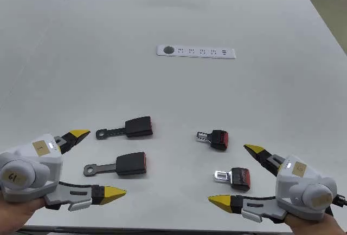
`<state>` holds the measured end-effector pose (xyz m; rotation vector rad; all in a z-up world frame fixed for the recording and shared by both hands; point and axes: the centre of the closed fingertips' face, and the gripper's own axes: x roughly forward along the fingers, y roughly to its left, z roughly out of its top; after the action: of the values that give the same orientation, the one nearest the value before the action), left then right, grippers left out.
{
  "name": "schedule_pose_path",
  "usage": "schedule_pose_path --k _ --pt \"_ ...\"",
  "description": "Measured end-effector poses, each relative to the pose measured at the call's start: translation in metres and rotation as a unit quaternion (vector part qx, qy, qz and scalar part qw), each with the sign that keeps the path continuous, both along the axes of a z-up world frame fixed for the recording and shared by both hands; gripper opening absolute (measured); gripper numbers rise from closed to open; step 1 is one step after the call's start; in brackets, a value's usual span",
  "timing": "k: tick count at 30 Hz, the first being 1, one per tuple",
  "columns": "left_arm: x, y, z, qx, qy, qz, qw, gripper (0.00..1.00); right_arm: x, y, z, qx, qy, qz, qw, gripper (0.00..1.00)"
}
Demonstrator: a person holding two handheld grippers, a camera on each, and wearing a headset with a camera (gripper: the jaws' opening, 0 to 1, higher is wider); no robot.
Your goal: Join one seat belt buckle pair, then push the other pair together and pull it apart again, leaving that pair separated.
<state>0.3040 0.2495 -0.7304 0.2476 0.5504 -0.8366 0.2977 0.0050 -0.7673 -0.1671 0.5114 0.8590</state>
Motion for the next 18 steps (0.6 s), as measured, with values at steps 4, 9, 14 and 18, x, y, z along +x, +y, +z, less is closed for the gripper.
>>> schedule_pose_path --k 4,9,14,18 --pt "-0.0006 -0.0007 0.0006 -0.001 0.000 0.000 1.0000 1.00 -0.0008 0.0004 0.0005 0.000 -0.002 0.000 1.0000 0.93" --pt "-0.0016 0.0010 -0.0013 -0.002 0.004 0.003 1.0000 1.00 -0.0006 -0.0011 0.0007 0.001 -0.002 -0.006 1.0000 0.93" --pt "-0.0028 0.0019 -0.0011 -0.003 0.004 0.004 1.0000 1.00 -0.0006 -0.0036 0.0014 0.003 -0.003 -0.014 0.9999 0.92" --pt "-0.0036 0.0018 -0.0012 -0.002 0.005 0.005 1.0000 1.00 -0.0012 -0.0041 0.0018 0.003 -0.003 -0.015 0.9999 0.92"
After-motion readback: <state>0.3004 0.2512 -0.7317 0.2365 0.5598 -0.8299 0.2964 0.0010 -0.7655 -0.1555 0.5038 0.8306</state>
